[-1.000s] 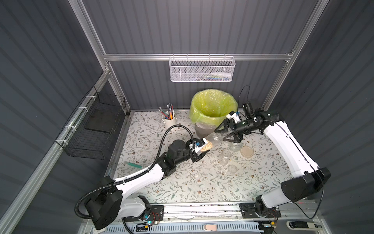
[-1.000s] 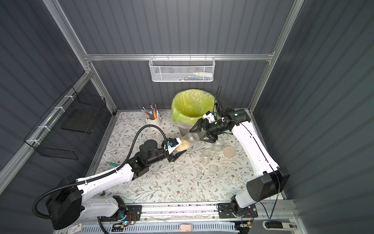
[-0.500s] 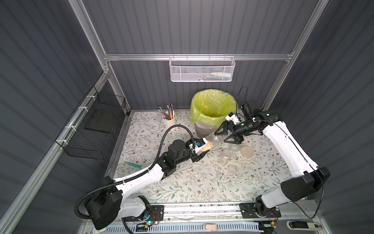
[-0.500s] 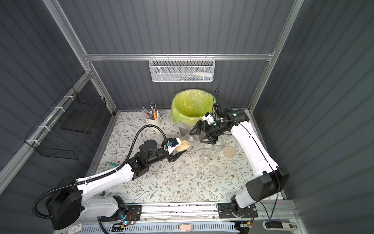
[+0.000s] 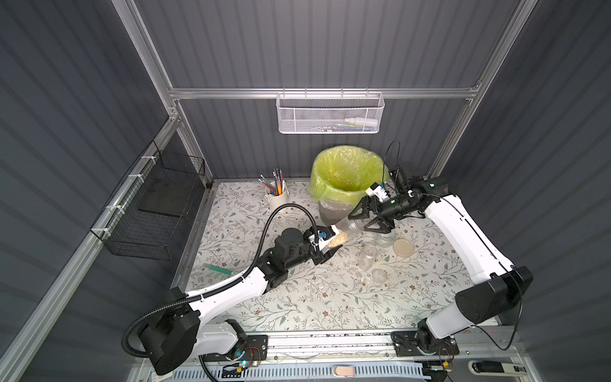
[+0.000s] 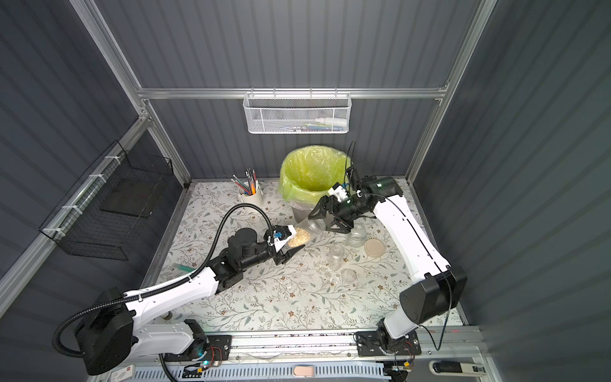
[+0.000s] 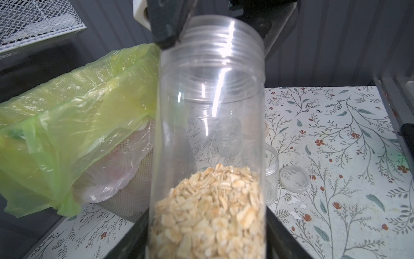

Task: Empty expired oatmeal from jars
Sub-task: Open the lid of the jar.

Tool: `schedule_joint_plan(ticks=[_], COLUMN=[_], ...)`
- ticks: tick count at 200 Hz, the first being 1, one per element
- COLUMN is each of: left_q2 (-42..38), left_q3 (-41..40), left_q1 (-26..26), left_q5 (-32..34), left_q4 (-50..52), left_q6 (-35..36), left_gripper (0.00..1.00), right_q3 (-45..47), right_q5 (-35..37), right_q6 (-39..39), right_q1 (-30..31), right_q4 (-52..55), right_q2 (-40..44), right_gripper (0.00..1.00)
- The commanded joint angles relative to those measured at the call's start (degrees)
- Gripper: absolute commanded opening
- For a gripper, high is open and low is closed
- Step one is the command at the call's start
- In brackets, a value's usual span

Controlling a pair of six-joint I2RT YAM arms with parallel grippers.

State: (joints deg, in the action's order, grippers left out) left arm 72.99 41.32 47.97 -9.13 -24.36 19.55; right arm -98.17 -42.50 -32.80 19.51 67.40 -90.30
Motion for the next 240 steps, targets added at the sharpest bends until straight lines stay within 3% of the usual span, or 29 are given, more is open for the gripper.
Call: schedule_joint_plan(ticks=[1,77,112,131,174,196,240], left_q2=[-1.36,-0.32,0.26,1.09,1.27,1.28,-0.35], left_q3=[2.01,2.76,-1.86,-3.96,-4.64,-4.55,-5.94], left_q1=[0.16,0.19,-3.23,-5.95,-6.26,-6.28,-6.30], left_q5=[-1.15,-1.65,-5.80,-8.62,-9.33,-11.88,-10.16], left_q4=[-1.90,-1.61,-9.79,-14.18,-14.93,-15.38,-16.22], left_q6=[0.54,-0.54,-7.73,-12.20,-12.79,-13.30,-12.14], left_gripper=[0.01,0.01,0.00,0.00,0.00,0.00,0.00], right_q3=[-1.51,-1.90,-3.13,-3.64,-4.28,-5.52,-4.77], right_q5=[-0.90,-0.63,3.41,2.49,-4.73,-8.84,-3.17], right_q6=[0.54,2.72,19.13,22.67,30.34,29.48,31.09], right_q1=[0.27,0.36,-1.78,-3.94,-3.86,-3.46,-2.15], right_q4=[-0.05,0.15,0.43,0.36,-6.22,-7.47,-3.70], right_q2=[0.00,-0.13,-0.61,-1.94,-1.06,-2.21,-1.28], right_gripper=[0.77,0.52,0.31,0.22,0.21,0.23,0.23])
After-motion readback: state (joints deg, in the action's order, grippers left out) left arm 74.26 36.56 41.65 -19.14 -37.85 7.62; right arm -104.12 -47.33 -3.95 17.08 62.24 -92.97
